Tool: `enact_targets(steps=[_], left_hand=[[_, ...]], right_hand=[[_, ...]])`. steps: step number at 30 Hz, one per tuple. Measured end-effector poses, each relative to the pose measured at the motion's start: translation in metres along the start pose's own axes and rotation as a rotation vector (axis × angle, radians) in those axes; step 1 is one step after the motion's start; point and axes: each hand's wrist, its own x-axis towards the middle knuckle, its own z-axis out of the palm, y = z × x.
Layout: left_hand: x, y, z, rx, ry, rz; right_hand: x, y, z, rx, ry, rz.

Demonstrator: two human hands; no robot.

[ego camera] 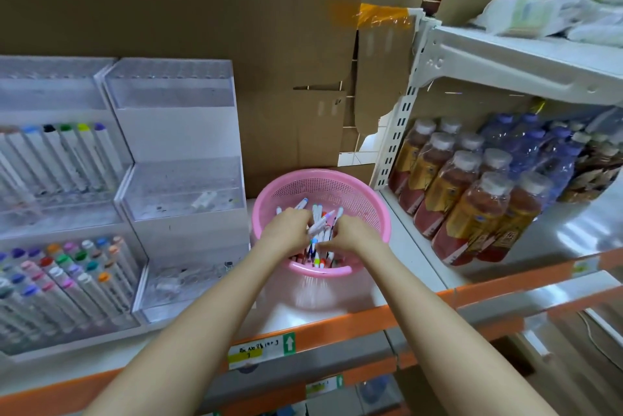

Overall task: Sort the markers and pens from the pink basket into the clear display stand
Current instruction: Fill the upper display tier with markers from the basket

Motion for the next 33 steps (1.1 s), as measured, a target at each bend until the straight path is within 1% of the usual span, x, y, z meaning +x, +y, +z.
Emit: enact_targets(steps=[2,3,5,7,9,10,12,15,17,19,21,23,25,27,29,30,33], left_hand=[[0.001,-0.002,0.001,-0.043,0.009,-0.035],[0.002,-0.001,0.000,-0.077,0.022,-0.064],[0.003,0.001,-0.001,-0.136,0.073,-0.112],[0.003,0.002,-0.003,-0.146,0.127,-0.121],[0.001,-0.002,-0.005,-0.237,0.069,-0.050],[-0.001,-0.003,-0.007,-0.288,0.045,-0.011],[-0.002,-0.008,-0.013,-0.254,0.045,0.028],[0.000,-0.008,-0.015,-0.266,0.083,0.015],[-0.001,-0.006,-0.013,-0.293,0.050,-0.007],[-0.002,-0.004,-0.010,-0.236,0.037,-0.001],[-0.003,-0.002,-0.006,-0.098,0.023,0.058],[-0.003,0.001,-0.001,0.003,0.014,0.076],[-0.003,0.004,-0.002,0.069,0.047,0.093],[-0.001,0.005,-0.004,0.050,0.129,0.118],[-0.001,0.004,-0.007,0.157,0.177,0.215],[-0.001,0.003,-0.008,0.160,0.210,0.234],[-0.005,0.003,-0.010,0.102,0.234,0.229]], right_hand=[[0.004,0.005,0.004,0.074,-0.030,-0.019],[0.000,0.005,0.005,0.123,-0.008,-0.043],[0.000,0.008,0.007,0.146,0.039,-0.071],[-0.002,0.006,0.005,0.100,0.034,-0.049],[-0.002,0.004,0.003,0.052,0.049,-0.009],[0.000,0.005,0.005,0.066,0.056,0.012],[0.002,0.005,0.005,0.073,0.071,0.030],[0.003,0.002,0.000,0.051,0.020,0.035],[0.002,-0.001,-0.005,0.023,0.017,0.040],[0.004,-0.001,-0.006,0.015,0.031,0.044],[0.004,-0.001,-0.004,0.008,0.043,0.043],[0.004,0.000,-0.002,-0.016,0.047,0.033],[0.004,-0.001,-0.003,-0.019,0.042,0.022],[0.004,-0.001,-0.003,-0.012,0.038,0.019],[0.003,-0.001,-0.004,-0.008,0.033,0.032],[0.003,-0.001,-0.004,-0.017,0.034,0.046],[0.005,-0.004,-0.001,-0.046,0.039,0.063]])
